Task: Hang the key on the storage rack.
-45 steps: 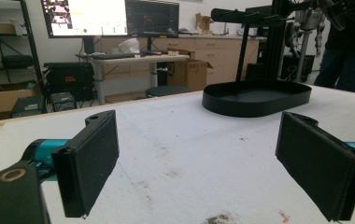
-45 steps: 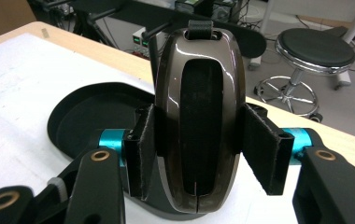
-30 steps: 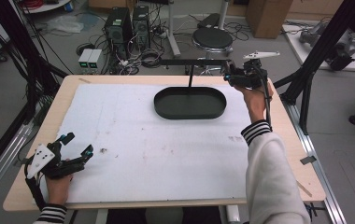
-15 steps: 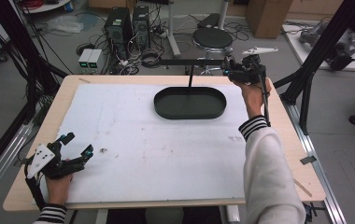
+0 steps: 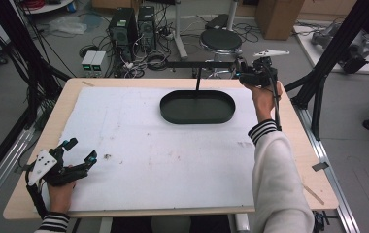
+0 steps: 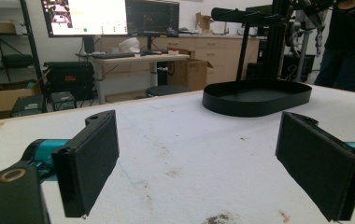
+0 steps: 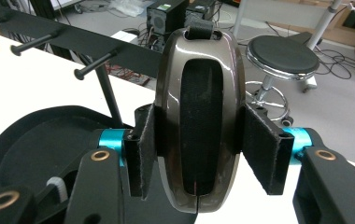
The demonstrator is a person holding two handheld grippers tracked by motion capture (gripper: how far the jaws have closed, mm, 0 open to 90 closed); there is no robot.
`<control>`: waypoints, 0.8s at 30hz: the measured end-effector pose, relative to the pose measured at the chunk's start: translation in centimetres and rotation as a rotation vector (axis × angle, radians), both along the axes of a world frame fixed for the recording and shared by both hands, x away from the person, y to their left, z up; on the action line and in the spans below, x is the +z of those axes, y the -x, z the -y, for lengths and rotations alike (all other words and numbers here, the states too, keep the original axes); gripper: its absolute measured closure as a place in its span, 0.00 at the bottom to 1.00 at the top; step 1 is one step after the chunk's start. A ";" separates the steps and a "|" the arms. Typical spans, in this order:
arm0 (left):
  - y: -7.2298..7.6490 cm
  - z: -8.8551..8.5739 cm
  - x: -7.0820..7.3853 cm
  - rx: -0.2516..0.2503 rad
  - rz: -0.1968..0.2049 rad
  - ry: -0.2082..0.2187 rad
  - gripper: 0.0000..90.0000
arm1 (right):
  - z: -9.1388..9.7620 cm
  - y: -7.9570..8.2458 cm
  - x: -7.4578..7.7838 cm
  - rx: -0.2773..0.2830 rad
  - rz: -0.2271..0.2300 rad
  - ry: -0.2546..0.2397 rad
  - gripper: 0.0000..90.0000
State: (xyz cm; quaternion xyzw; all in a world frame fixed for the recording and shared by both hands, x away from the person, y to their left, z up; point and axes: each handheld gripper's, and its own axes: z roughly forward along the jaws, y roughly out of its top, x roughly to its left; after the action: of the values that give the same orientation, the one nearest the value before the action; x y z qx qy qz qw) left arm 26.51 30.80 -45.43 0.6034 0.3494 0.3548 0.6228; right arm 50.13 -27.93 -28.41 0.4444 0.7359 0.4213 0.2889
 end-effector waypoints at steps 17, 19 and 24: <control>0.0 0.0 0.0 -0.002 0.002 -0.002 0.15 | 1.1 -0.6 -1.7 -0.036 -0.051 -0.010 0.53; 0.0 0.0 0.0 -0.002 0.002 -0.002 0.15 | 1.2 -0.6 -1.8 -0.035 -0.056 -0.006 0.53; 0.0 0.0 0.0 -0.001 0.002 -0.003 0.15 | 1.4 -0.7 -2.4 -0.045 -0.089 -0.003 0.53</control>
State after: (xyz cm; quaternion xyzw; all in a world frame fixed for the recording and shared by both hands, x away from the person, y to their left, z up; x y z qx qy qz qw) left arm 26.49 30.78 -45.43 0.6042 0.3478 0.3555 0.6226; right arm 50.78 -29.35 -30.80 0.4795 0.7372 0.3957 0.2646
